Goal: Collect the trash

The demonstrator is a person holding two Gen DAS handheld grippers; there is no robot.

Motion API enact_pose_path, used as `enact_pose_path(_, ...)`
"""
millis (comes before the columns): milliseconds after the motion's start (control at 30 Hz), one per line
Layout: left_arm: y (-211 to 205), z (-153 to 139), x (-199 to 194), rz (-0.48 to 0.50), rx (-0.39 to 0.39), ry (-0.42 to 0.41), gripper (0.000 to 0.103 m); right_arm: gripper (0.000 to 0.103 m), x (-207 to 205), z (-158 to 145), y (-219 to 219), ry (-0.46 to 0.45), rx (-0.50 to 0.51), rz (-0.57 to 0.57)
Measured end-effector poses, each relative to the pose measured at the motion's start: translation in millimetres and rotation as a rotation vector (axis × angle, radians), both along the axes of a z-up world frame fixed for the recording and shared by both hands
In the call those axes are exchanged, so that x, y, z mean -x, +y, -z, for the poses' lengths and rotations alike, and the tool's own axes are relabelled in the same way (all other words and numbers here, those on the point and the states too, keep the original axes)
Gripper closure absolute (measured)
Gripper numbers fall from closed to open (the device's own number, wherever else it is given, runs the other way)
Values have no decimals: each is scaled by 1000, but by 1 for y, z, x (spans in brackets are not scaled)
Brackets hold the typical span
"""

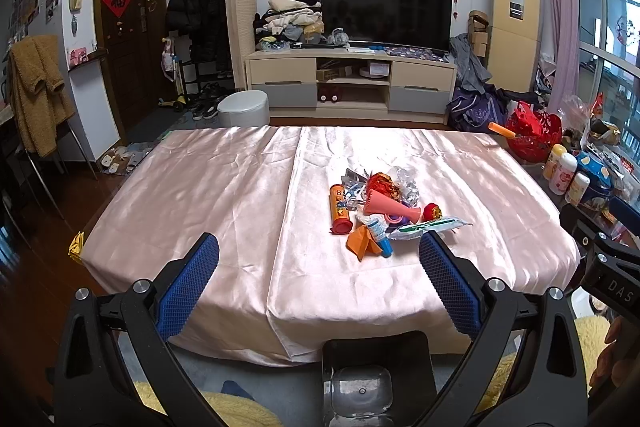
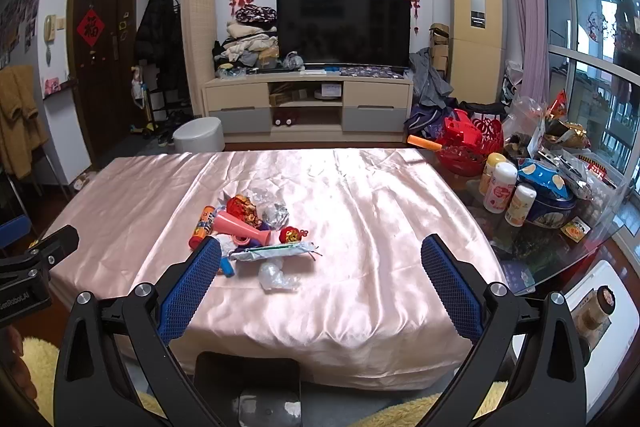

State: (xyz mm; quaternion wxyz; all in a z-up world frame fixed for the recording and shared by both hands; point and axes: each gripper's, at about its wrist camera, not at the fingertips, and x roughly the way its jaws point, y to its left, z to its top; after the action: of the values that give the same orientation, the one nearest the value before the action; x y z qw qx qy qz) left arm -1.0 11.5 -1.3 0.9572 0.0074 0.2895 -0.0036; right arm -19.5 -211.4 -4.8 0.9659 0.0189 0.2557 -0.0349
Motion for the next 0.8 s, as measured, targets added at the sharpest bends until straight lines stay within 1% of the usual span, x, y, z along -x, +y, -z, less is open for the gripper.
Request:
enact_pose_path(233, 0, 0, 0, -1, -1, 0, 8, 3, 2, -1, -1, -34, -4, 4)
enact_pose_path(333, 0, 0, 0, -1, -2, 0, 8, 3, 0, 0, -2, -30, 5, 14)
enact_pose_path(467, 4, 4, -3, -6, -7, 8, 8, 3, -3, 4, -7, -8, -8, 27)
enact_pose_path(667, 6, 17, -15, -7, -13, 47, 8, 3, -15, 17, -14, 35, -24, 40)
enact_pose_path(800, 7, 31, -25, 1, -22, 76, 8, 3, -26, 31, -16, 90, -42, 12)
